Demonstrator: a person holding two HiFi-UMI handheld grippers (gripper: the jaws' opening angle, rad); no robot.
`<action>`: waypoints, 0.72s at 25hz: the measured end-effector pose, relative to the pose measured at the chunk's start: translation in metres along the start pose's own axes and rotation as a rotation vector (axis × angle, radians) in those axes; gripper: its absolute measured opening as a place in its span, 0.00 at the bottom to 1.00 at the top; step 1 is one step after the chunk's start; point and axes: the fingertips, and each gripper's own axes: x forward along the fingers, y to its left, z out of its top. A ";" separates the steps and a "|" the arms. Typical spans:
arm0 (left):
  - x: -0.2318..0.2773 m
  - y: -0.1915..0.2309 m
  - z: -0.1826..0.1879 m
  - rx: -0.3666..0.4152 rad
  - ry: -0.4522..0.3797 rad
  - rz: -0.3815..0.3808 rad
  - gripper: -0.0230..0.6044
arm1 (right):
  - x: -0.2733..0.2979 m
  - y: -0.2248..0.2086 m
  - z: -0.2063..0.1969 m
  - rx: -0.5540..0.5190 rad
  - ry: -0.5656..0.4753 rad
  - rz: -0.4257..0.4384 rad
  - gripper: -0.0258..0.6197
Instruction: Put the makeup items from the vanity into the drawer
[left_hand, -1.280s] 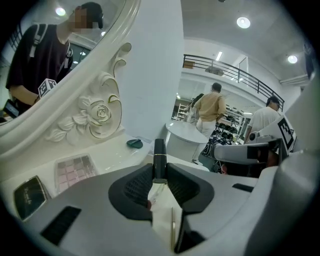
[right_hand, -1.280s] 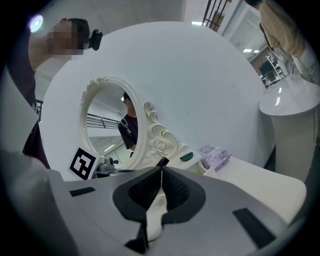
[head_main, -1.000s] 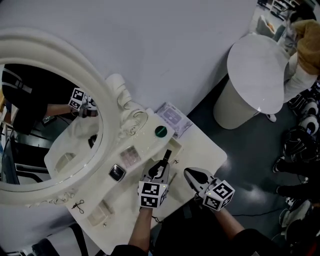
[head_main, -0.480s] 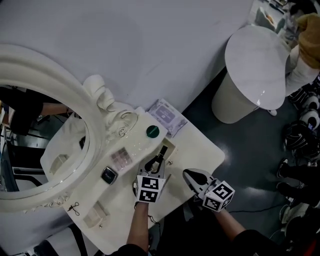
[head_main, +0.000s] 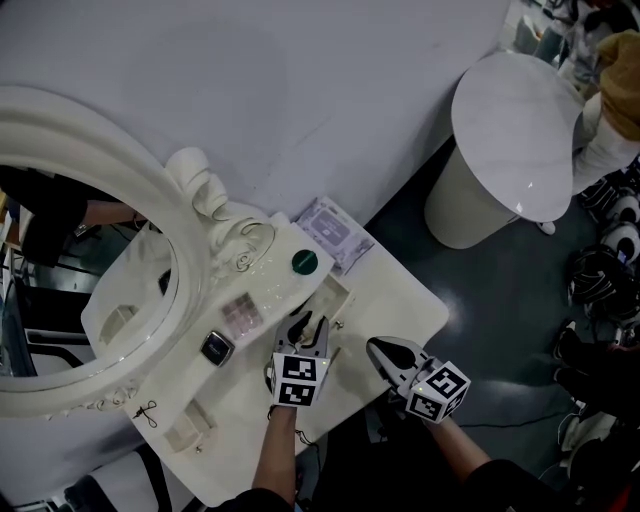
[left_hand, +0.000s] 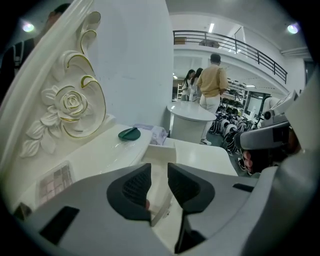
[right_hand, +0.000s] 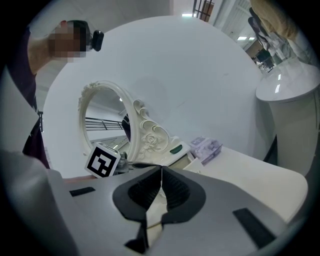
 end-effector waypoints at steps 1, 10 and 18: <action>-0.002 0.000 0.002 0.001 -0.007 0.005 0.21 | 0.000 0.001 0.001 -0.002 -0.001 0.001 0.08; -0.042 -0.016 0.022 -0.035 -0.109 0.009 0.17 | -0.009 0.023 0.019 -0.046 -0.021 0.037 0.08; -0.085 -0.039 0.031 -0.143 -0.215 0.047 0.09 | -0.017 0.047 0.038 -0.105 -0.026 0.118 0.08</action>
